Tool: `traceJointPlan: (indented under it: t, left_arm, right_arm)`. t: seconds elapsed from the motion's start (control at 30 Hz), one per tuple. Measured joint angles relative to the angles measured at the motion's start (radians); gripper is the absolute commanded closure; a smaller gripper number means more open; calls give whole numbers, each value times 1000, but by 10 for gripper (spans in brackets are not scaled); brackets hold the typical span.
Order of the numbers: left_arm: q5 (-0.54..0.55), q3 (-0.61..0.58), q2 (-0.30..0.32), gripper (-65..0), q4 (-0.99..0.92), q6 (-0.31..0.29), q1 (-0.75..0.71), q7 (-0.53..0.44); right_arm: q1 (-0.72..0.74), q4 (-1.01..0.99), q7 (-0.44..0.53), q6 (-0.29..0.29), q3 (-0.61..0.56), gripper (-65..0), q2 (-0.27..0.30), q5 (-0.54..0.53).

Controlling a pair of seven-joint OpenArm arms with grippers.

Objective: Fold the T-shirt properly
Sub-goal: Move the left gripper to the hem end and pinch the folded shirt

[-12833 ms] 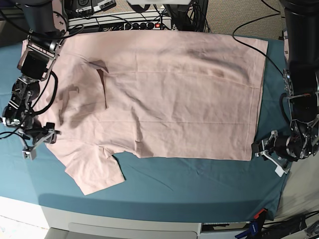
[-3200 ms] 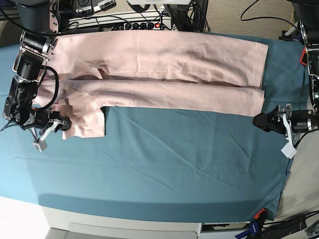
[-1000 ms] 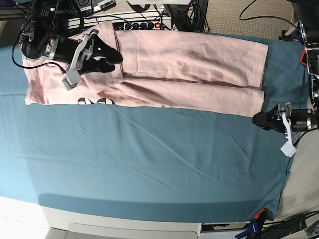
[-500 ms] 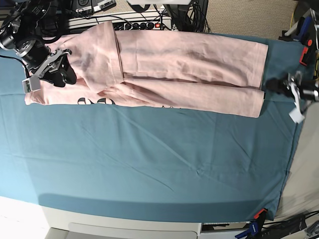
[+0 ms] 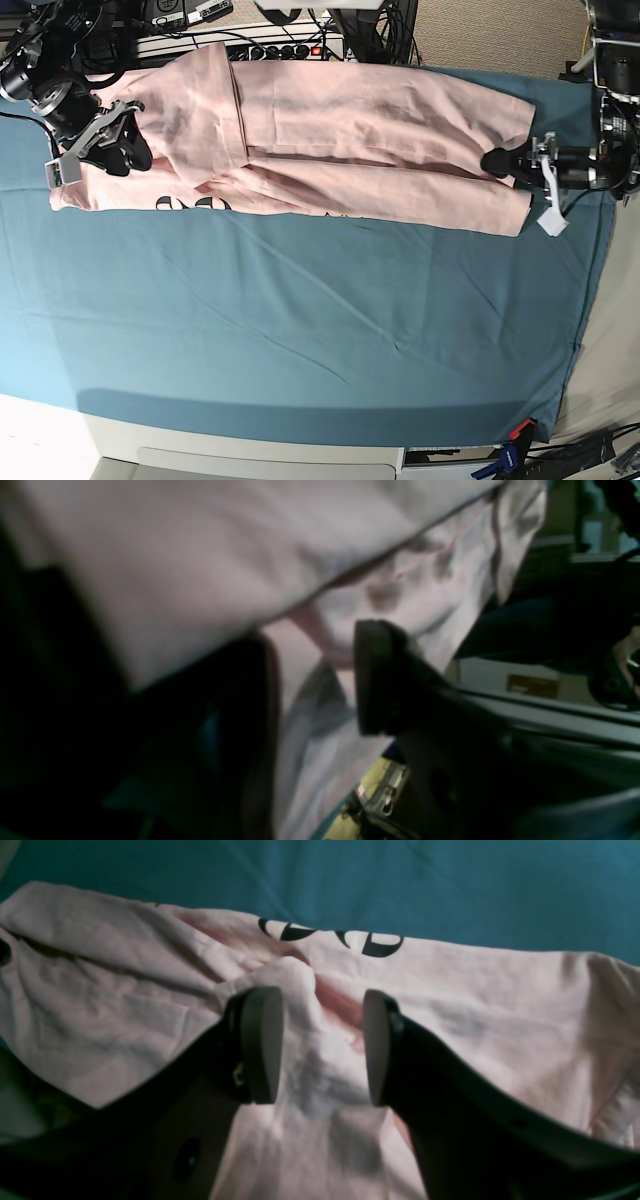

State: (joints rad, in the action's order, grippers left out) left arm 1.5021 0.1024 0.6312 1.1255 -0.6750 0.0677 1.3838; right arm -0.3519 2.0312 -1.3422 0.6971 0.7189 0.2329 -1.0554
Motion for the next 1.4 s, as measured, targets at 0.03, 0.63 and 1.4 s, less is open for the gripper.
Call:
traceJointPlan:
  t: [0.03,0.63,1.4]
  left_arm:
    - [0,0,0,-264,0,0,0,0]
    - [-40,161,-2,-264,-3,0,6,15]
    - [-43,168,-76,-264,-3,0,5,10]
  right_arm:
    - [0,0,0,0,0,-265,0,0]
    - [0,0,2,0,0,-265,0,0]
    - [0,0,9,0,-2,-265,-1,0]
